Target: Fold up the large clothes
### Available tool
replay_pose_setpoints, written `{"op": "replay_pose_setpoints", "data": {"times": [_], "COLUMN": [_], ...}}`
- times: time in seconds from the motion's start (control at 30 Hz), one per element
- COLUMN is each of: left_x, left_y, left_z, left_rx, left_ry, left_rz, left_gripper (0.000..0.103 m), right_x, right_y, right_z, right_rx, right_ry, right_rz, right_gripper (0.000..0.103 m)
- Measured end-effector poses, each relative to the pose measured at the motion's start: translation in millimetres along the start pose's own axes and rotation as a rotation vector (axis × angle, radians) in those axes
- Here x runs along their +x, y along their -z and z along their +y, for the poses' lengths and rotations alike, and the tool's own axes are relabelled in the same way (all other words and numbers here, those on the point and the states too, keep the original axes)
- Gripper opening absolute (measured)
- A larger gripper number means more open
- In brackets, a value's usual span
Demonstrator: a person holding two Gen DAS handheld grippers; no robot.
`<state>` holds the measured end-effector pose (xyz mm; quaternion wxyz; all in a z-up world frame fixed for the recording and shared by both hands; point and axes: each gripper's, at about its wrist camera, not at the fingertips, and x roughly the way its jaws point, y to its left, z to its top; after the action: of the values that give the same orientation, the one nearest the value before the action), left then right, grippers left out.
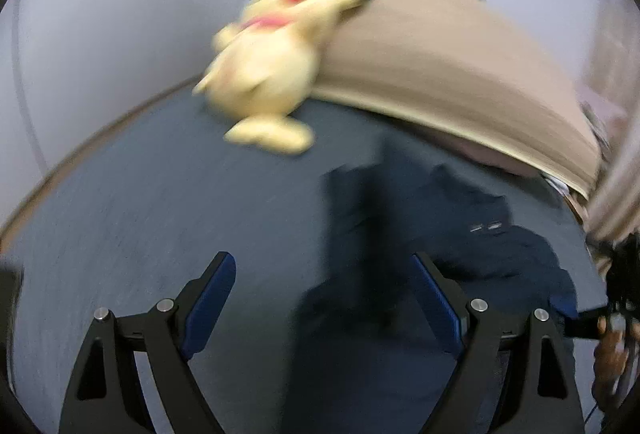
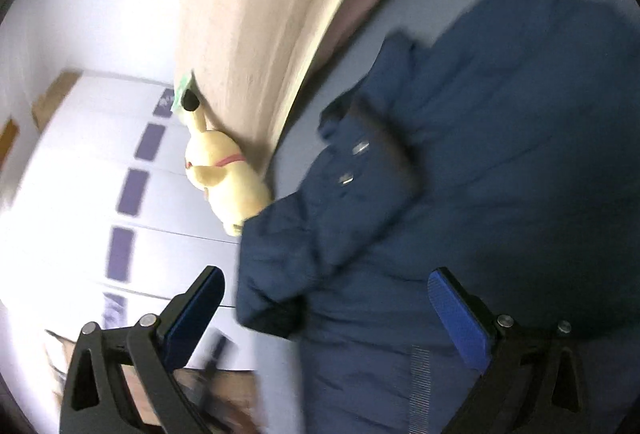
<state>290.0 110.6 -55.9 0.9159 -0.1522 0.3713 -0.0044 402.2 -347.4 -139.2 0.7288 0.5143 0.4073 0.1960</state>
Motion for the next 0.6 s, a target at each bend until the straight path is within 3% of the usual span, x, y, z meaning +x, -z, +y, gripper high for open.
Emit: {"op": "replay_pose_setpoints", "data": {"times": [0.17, 0.3, 0.33, 0.37, 0.43, 0.6], "left_x": [-2.9, -11.1, -11.6, -12.0, -11.6, -19.4], "left_y": [14.8, 16.3, 16.5, 17.2, 15.7, 8.7], "left_z": [59.9, 81.6, 84.5, 87.0, 86.1, 69.5], "left_rx": [-0.107, -0.135, -0.140, -0.143, -0.143, -0.131], "left_ry": [-0.035, -0.042, -0.041, -0.037, -0.031, 0.005], "left_rz": [0.015, -0.001, -0.002, 0.000, 0.001, -0.019], "left_gripper": [0.088, 0.088, 0.088, 0.088, 0.088, 0.088], "right_x": [84.1, 108.5, 111.4, 113.6, 112.6, 63.7], "right_y": [2.1, 0.4, -1.2, -2.5, -4.6, 15.9], "right_z": [-0.4, -10.3, -8.0, -2.6, 12.0, 109.5], "right_rx": [0.106, 0.157, 0.145, 0.110, 0.029, -0.400], "right_ry": [0.000, 0.058, 0.097, 0.143, 0.219, 0.337], "right_rz": [0.042, -0.013, -0.032, -0.038, -0.041, -0.184], "right_gripper": [0.100, 0.093, 0.070, 0.018, 0.012, 0.012]}}
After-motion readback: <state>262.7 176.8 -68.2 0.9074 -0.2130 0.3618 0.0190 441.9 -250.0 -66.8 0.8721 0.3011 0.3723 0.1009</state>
